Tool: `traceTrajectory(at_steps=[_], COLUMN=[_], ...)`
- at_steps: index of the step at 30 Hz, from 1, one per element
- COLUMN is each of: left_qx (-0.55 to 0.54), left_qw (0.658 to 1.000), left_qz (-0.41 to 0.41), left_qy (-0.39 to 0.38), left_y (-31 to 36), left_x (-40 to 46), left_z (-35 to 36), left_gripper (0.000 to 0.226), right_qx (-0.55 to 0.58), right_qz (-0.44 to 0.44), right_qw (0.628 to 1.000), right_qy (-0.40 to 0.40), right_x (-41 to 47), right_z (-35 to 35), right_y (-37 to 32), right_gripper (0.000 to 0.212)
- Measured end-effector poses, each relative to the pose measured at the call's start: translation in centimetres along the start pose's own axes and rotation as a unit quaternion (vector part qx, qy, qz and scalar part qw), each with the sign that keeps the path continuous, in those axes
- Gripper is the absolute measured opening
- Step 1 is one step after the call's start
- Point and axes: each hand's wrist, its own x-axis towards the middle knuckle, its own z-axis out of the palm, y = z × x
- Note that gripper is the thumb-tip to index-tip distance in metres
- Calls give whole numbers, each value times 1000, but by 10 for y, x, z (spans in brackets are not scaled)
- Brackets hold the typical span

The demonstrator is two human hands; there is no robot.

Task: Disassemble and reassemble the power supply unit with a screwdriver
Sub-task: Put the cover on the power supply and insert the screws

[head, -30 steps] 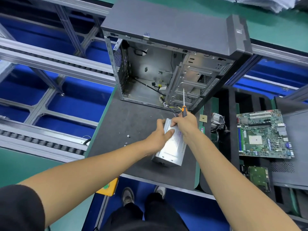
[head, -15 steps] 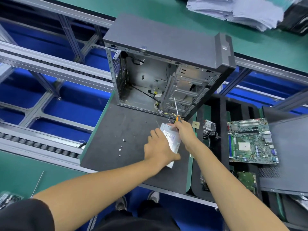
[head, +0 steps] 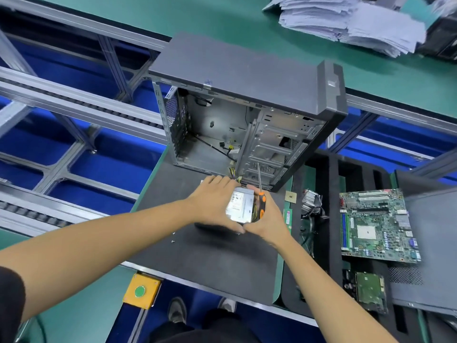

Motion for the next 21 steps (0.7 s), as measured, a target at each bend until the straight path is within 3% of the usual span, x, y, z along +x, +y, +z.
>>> traceTrajectory(at_steps=[3, 8, 11, 21], left_qx=[-14, -106, -179, -289], left_qw=[998, 990, 973, 928], left_qz=[15, -96, -134, -179], left_qy=[54, 2, -51, -153], left_y=[-7, -7, -9, -26], left_x=[1, 19, 27, 46], left_z=[10, 4, -8, -27], left_gripper=[103, 52, 37, 41], right_qx=[-21, -29, -46, -46], right_qz=[-8, -7, -23, -58], right_qw=[1000, 1000, 999, 997], right_qy=[0, -6, -8, 17], right_x=[4, 6, 8, 13], right_z=[-4, -3, 0, 5], right_y=[3, 14, 17, 27], right_gripper=[85, 90, 96, 93])
